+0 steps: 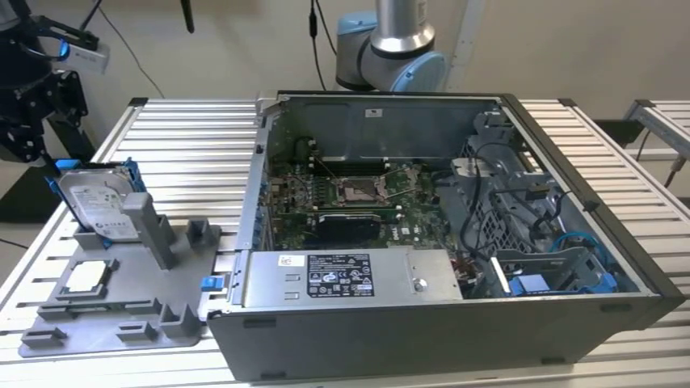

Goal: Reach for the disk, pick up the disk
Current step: 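Pick up the disk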

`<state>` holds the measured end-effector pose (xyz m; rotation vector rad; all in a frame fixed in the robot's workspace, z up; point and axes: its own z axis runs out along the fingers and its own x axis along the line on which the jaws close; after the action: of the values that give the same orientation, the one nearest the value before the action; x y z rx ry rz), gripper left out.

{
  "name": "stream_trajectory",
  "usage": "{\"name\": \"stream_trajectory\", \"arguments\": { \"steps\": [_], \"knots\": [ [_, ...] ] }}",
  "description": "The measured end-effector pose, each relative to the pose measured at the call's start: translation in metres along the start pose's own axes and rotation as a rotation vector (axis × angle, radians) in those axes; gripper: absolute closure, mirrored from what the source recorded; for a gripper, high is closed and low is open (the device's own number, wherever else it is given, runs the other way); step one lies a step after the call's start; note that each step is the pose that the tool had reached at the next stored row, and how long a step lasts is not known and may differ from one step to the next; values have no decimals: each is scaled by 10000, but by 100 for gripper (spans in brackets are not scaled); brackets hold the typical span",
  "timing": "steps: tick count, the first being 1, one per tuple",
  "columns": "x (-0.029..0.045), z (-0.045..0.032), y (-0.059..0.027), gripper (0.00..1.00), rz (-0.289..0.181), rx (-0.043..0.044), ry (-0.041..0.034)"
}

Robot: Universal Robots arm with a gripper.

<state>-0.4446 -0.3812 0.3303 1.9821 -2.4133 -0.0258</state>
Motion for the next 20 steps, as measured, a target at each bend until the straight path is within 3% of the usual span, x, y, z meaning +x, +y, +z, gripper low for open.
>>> {"name": "stream_trajectory", "arguments": {
  "steps": [5, 11, 20],
  "knots": [
    [0, 38, -1, 0, -1, 0, 1],
    [0, 140, -4, 0, -98, 0, 3],
    [0, 233, -6, 0, -685, 4, 18]
  ]
}}
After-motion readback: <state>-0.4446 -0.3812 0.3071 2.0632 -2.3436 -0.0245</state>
